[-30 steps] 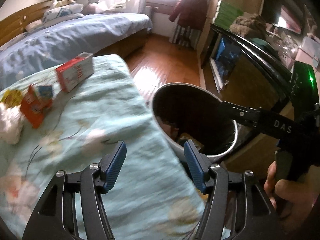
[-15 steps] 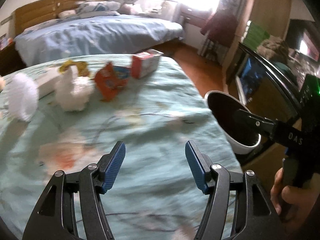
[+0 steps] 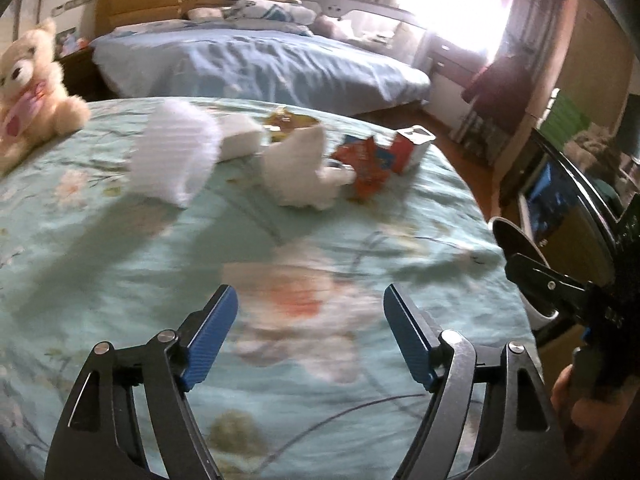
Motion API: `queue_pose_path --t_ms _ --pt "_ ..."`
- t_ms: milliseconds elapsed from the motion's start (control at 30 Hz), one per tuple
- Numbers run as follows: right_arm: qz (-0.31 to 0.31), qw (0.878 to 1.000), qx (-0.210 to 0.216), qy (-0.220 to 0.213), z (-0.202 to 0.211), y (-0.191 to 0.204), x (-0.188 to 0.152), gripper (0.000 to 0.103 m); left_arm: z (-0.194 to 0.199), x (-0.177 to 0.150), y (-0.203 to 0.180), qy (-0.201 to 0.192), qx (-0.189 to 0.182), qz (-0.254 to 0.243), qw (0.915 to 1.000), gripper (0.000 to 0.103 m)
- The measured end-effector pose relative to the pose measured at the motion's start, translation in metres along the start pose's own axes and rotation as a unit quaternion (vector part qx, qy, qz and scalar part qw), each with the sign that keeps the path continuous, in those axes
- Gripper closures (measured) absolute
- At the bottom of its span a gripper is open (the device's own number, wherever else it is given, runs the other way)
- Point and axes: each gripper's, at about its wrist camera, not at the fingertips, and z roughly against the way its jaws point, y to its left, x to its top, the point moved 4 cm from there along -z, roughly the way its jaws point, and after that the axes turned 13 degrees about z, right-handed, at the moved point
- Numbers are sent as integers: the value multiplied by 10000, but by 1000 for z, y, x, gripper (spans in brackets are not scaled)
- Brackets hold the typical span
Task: Collect trash
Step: 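Move both open grippers back over the table trash, then grasp the white foam net sleeve with the left gripper while the right grasps the white tissue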
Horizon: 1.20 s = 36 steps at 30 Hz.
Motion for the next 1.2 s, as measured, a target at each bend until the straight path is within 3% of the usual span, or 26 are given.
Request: queue_pose_path --t_ms 433,1200 --pt "260 9993 263 87 -27 36 10 7 4 20 55 -138 386 355 9985 22" --pt "666 9961 543 195 -87 87 46 7 -26 75 89 -274 782 329 9960 22"
